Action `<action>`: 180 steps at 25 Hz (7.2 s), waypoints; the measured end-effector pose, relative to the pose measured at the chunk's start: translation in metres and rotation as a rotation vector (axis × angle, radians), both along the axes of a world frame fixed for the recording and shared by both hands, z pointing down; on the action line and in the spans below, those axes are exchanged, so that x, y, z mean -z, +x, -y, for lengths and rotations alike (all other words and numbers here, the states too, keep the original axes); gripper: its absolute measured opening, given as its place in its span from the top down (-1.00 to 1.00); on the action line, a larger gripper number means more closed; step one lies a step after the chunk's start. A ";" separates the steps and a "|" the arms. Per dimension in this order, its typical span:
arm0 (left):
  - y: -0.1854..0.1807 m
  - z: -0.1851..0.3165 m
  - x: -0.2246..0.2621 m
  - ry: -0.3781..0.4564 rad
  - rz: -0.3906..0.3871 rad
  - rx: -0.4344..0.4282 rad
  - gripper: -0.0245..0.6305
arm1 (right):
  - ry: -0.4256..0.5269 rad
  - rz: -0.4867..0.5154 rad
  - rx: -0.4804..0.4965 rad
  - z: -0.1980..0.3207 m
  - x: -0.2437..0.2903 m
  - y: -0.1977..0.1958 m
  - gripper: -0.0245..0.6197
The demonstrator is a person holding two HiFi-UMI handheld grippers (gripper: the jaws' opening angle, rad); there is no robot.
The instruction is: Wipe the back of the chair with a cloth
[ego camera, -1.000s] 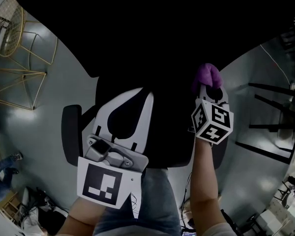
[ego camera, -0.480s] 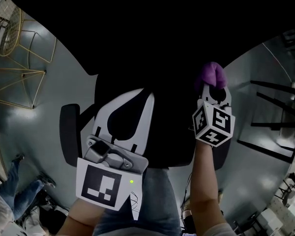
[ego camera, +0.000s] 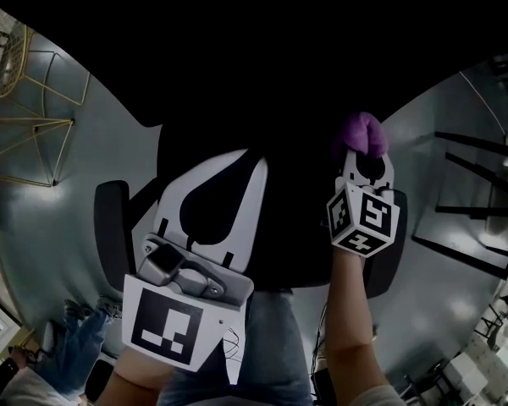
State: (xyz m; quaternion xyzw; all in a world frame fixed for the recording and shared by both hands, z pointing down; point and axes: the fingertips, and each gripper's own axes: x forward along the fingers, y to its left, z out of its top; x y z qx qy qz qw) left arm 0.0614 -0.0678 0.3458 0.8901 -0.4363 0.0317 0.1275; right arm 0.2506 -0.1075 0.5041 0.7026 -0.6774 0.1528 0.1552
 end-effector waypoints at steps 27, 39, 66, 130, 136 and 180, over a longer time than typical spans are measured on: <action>-0.049 -0.007 -0.014 0.040 0.039 0.159 0.89 | -0.007 -0.005 0.086 0.010 -0.016 -0.031 0.61; -0.089 -0.012 -0.014 0.041 0.028 0.246 0.89 | -0.015 -0.004 0.214 0.023 -0.017 -0.096 0.61; -0.160 -0.036 -0.009 0.053 0.016 0.365 0.89 | -0.029 0.068 0.372 0.018 -0.024 -0.227 0.61; -0.209 -0.034 -0.035 0.014 0.023 0.447 0.89 | -0.033 0.117 0.682 -0.012 -0.054 -0.358 0.60; -0.206 -0.034 -0.039 0.009 0.027 0.449 0.89 | 0.004 0.019 0.726 -0.008 -0.056 -0.353 0.61; -0.108 -0.018 -0.026 0.034 0.059 0.310 0.89 | -0.124 -0.042 0.121 0.006 -0.086 -0.047 0.60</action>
